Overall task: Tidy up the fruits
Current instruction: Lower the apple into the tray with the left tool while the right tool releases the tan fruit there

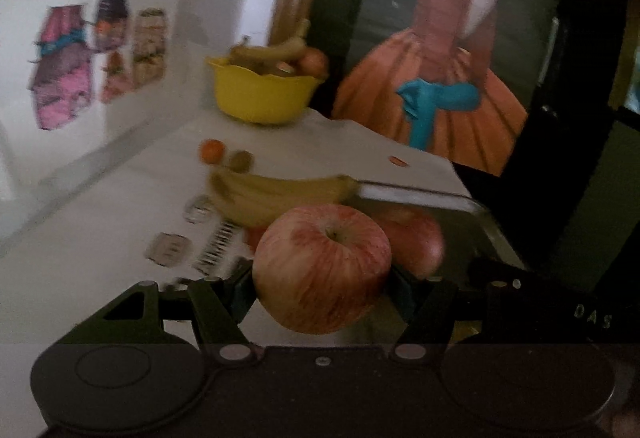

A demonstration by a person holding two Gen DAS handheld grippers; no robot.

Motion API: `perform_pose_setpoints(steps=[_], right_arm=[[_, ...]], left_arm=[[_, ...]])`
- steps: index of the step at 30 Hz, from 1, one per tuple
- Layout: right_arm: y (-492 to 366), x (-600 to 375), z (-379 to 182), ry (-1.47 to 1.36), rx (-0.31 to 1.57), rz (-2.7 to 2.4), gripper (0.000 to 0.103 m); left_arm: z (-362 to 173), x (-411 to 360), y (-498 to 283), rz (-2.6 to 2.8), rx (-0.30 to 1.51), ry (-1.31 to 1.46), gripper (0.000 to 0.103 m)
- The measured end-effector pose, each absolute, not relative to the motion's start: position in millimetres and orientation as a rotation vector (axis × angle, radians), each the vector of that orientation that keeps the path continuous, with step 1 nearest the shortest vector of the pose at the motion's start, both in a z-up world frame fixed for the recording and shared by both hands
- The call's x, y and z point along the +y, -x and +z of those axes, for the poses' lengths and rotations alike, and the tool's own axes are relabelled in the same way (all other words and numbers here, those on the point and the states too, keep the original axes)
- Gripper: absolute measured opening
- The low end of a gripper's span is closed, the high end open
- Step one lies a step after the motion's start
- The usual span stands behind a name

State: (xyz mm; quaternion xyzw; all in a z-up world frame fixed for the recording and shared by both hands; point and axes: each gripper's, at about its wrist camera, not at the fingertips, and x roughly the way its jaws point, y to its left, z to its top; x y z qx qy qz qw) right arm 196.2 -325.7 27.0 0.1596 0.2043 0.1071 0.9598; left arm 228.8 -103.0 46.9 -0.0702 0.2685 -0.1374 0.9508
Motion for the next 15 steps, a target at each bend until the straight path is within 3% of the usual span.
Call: perform_pose_setpoints(steps=[15], right_arm=[[-171.9,-361.8,7.5,-0.373,0.409,0.084,0.054]], left_arm=[[21.5,-151.2,-227.7,-0.405,0.584,0.091,0.069]])
